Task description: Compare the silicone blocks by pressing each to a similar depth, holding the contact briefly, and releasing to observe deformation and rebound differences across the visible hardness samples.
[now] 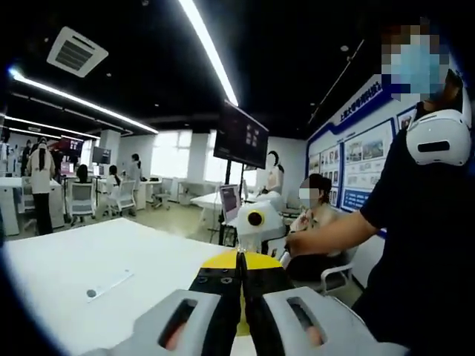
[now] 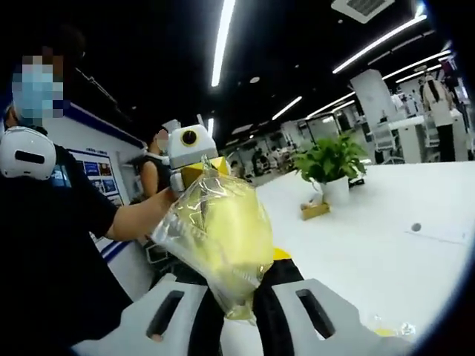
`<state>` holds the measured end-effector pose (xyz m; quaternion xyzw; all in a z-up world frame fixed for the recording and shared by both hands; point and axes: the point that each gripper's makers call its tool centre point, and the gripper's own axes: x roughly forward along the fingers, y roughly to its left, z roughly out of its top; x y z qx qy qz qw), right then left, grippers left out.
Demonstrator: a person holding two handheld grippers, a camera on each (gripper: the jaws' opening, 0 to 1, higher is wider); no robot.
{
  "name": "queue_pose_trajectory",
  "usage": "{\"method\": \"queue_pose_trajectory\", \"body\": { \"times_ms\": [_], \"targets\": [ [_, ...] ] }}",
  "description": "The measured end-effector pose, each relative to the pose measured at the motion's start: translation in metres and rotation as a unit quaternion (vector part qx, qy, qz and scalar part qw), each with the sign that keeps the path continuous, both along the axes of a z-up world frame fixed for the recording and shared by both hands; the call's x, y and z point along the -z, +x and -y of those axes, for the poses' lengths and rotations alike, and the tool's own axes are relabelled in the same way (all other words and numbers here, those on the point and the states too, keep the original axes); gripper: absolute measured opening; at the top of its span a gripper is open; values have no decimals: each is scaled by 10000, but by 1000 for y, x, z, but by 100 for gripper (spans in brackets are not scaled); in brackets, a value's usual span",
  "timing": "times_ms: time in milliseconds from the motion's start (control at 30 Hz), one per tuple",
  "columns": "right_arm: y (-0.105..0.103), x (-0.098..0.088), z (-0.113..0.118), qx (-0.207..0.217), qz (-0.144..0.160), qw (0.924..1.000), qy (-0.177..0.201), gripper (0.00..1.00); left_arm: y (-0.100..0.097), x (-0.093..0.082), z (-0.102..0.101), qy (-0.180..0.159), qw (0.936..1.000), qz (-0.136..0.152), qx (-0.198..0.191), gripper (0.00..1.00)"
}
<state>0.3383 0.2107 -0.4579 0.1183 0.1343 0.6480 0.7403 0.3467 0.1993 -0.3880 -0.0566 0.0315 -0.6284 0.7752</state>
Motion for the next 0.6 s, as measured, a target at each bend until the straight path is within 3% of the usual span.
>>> {"method": "queue_pose_trajectory", "body": {
  "times_ms": [100,167,233,300,367,467,600],
  "targets": [
    [-4,-1,-1,-53,-82,9999,83,9,-3,-1,0,-25,10000,17,49,0],
    [-5,-3,-1,-40,61,9999,142,10,-4,-4,0,-105,9999,15,70,0],
    [-5,-3,0,-78,-150,9997,179,13,-6,-5,0,-142,9999,-10,94,0],
    [-2,-3,0,18,-120,9997,232,17,-6,-6,0,-207,9997,-22,101,0],
    [3,-1,1,176,-102,9996,208,26,-6,-6,-1,-228,9997,-20,85,0],
    [8,4,2,343,-24,9992,220,48,-7,-10,-1,-413,9990,-89,124,0],
    [6,7,2,357,-119,9990,243,56,-6,-10,-4,-504,9985,-180,120,0]
  ]
}}
